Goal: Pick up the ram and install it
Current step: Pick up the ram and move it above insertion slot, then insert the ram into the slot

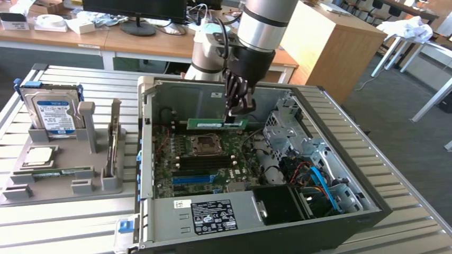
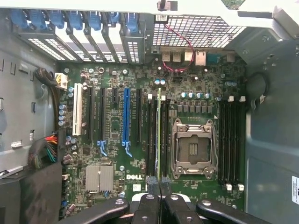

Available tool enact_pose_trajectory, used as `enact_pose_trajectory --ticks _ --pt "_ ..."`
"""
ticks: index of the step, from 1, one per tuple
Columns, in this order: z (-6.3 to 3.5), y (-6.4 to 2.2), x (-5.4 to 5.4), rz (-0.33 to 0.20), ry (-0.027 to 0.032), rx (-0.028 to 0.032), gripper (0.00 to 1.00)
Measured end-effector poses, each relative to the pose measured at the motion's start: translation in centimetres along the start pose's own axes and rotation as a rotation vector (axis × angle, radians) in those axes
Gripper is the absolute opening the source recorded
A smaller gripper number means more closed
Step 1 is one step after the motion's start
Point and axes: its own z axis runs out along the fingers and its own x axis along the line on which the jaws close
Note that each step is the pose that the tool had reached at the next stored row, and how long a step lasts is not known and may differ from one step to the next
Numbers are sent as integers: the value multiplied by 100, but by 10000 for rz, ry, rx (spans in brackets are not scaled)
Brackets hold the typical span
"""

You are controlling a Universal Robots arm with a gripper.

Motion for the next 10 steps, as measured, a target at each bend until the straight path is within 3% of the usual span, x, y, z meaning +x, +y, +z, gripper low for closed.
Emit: enact_pose_trajectory --ticks 10 --pt "56 -2 1 0 -1 0 11"
